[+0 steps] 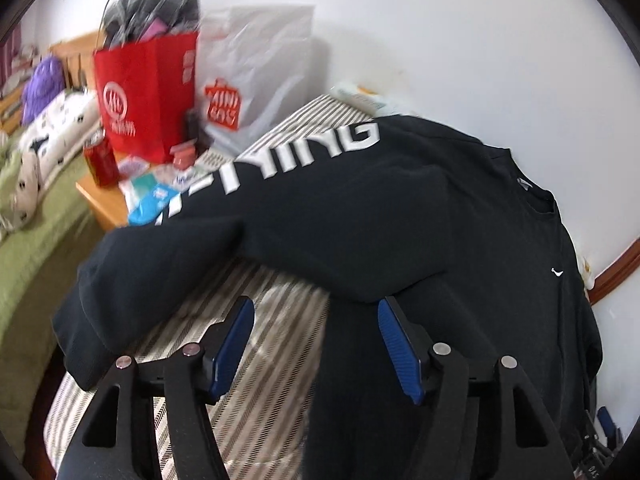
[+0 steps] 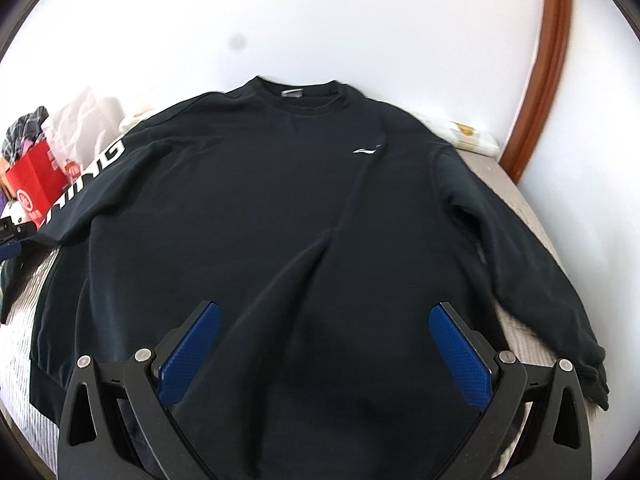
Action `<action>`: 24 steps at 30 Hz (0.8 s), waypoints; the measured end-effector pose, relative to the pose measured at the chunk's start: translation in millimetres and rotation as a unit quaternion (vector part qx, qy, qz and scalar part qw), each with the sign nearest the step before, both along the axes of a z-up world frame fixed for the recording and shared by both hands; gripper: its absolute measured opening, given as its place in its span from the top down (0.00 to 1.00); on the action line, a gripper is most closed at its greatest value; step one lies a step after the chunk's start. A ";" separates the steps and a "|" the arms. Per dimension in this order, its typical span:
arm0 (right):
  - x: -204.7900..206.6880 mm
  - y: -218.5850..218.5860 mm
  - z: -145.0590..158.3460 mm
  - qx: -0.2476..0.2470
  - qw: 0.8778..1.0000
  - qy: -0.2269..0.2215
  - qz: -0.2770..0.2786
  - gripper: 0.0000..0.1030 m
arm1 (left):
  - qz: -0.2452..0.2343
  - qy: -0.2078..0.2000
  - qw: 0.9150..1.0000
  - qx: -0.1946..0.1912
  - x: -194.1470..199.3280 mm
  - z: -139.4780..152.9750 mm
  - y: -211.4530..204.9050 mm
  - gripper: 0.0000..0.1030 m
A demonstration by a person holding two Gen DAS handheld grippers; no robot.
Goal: Fold small clothes
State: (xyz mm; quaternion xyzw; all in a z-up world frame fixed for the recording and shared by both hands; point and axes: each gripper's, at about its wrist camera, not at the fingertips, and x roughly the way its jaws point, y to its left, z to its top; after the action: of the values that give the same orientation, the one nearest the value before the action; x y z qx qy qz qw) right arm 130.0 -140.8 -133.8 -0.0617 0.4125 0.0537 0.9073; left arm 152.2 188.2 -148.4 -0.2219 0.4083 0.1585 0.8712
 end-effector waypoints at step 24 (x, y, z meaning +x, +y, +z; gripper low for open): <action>30.7 -4.0 -19.9 -0.036 0.998 0.033 -0.026 0.01 | 0.068 -0.012 0.997 -0.035 43.8 -16.7 40.0 0.92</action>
State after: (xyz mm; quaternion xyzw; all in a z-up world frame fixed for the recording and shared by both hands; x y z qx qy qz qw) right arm 160.8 -144.8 -153.8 -0.0820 0.4450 0.0171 0.8916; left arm 196.1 228.1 -165.1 -0.2812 0.3874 0.1999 0.8549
